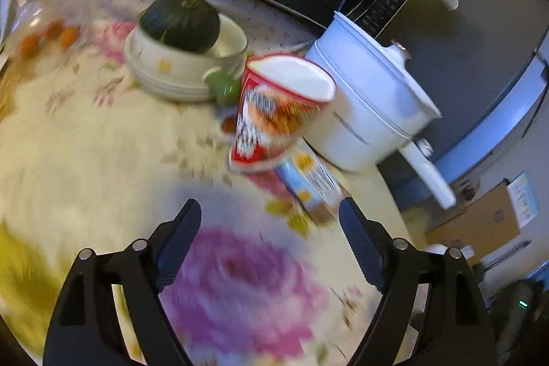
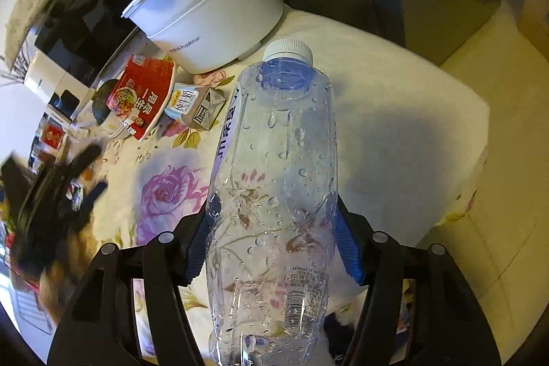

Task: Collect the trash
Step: 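Grasp the red noodle cup with the left gripper while the right gripper holds the bottle, then carry the noodle cup and bottle over the white bin and open both grippers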

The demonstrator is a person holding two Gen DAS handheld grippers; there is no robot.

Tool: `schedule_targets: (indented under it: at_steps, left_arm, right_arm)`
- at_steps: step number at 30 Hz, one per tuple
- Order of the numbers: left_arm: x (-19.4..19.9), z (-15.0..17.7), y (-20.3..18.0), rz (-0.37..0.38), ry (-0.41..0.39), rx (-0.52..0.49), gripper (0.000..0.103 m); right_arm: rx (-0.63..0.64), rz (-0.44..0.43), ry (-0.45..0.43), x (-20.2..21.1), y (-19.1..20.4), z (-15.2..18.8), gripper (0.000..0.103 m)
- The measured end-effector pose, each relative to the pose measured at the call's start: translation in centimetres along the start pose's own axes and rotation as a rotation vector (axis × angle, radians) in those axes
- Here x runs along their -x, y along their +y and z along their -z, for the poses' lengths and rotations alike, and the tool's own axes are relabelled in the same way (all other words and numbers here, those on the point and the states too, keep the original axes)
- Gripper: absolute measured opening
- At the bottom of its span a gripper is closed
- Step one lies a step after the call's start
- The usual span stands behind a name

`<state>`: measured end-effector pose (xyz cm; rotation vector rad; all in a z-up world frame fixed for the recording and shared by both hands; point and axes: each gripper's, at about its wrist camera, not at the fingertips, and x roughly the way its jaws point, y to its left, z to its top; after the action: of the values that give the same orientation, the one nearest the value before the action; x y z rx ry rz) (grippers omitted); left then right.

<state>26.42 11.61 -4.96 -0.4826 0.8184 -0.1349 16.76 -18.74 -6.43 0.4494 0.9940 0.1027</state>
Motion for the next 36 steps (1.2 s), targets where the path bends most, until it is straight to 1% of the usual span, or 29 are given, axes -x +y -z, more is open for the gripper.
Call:
schedule_targets:
  at_steps: [4,7,12,13,14,16,17,19,22,26,29,33,36]
  left_arm:
    - [-3.7,-1.3,0.4,-0.038,0.013,-0.064,0.08]
    - [-6.0,-2.0,0.0,-0.057,0.017,-0.111,0.08]
    - [-8.4,-3.5,-0.9,-0.061,0.004,-0.147,0.08]
    - [-8.6,-3.9,-1.0,-0.06,-0.006,-0.15,0.078]
    - [-8.7,-4.2,-1.2,-0.056,-0.017,-0.149,0.069]
    - [-8.6,-4.4,-1.3,-0.066,-0.023,-0.153,0.06]
    - [-8.4,-4.3,-1.5,-0.066,-0.026,-0.164,0.053]
    - [-7.5,-4.1,-1.8,-0.052,-0.05,-0.185,0.048]
    - [-5.3,-3.6,-1.9,-0.017,-0.078,-0.186,0.044]
    - [-2.2,-2.8,-2.5,0.001,-0.102,-0.223,0.043]
    - [0.1,-2.1,-2.5,0.014,-0.114,-0.215,0.043]
    - [3.5,-0.1,-2.2,0.015,-0.127,-0.205,0.043]
    - [6.4,2.2,-2.0,0.011,-0.121,-0.209,0.043]
  right_arm:
    - [-0.019,-0.038,0.007,-1.0,-0.3,-1.0,0.06]
    - [-0.01,-0.036,0.015,-1.5,0.0,-1.3,0.06]
    - [-0.018,-0.028,0.031,-2.2,-0.4,-1.3,0.06]
    - [-0.018,-0.021,0.026,-2.2,-0.5,-1.3,0.06]
    - [-0.017,-0.014,0.028,-2.3,-0.6,-1.3,0.06]
    - [-0.019,-0.012,0.031,-2.4,-0.8,-1.3,0.06]
    - [-0.023,-0.012,0.034,-2.5,-0.9,-1.4,0.06]
    - [-0.023,-0.013,0.035,-2.5,-1.0,-1.3,0.06]
    - [-0.006,-0.017,0.033,-2.3,-0.7,-1.2,0.06]
    - [0.02,-0.029,0.027,-1.9,0.0,-0.8,0.06]
    - [0.025,-0.042,0.018,-1.3,0.1,-0.7,0.06]
    - [0.037,-0.058,-0.008,0.0,0.4,-0.3,0.06]
    - [0.057,-0.067,-0.026,1.1,0.5,0.1,0.06]
